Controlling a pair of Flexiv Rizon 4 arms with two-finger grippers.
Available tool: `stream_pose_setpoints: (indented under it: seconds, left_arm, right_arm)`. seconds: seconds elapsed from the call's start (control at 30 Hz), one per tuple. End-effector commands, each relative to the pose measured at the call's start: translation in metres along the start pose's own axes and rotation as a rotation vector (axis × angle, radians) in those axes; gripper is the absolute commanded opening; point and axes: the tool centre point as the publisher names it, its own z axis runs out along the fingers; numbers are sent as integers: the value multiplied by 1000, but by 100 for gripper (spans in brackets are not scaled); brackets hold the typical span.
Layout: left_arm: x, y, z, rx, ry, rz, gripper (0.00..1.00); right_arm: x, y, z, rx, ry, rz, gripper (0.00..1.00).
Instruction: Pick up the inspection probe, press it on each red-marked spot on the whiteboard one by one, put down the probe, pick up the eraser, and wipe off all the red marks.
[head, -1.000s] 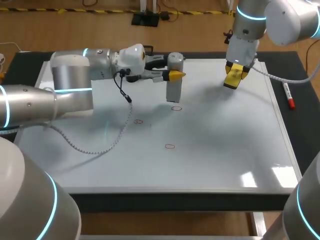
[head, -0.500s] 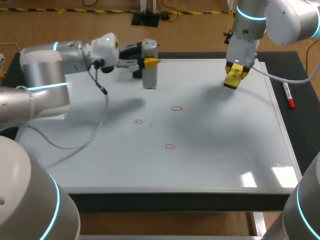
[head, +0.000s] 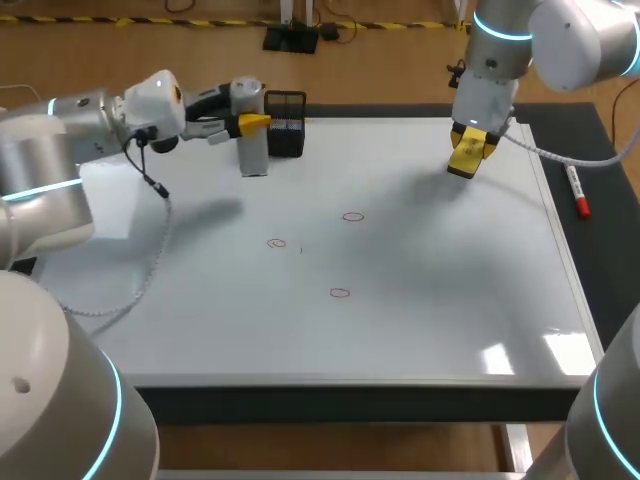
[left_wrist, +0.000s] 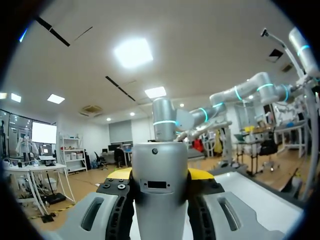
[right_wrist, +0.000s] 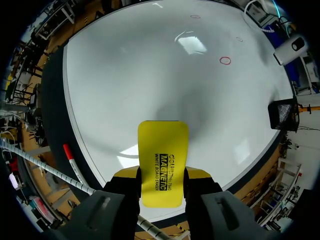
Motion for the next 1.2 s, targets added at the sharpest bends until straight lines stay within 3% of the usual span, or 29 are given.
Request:
stream_pose_setpoints:
  seconds: [0.03, 0.37, 0.73, 1.2]
  left_arm:
    - [5, -5, -12, 1, -14, 5, 0]
    - [4, -10, -32, 10, -41, 17, 0]
    - [4, -10, -32, 10, -41, 17, 0]
    - [4, -10, -32, 10, -41, 17, 0]
  right_arm:
    - [0, 0, -1, 1, 3, -1, 0]
    - [0, 0, -1, 1, 3, -1, 0]
    - [0, 0, -1, 1, 3, -1, 0]
    - [-77, 76, 2, 43, 34, -252, 0]
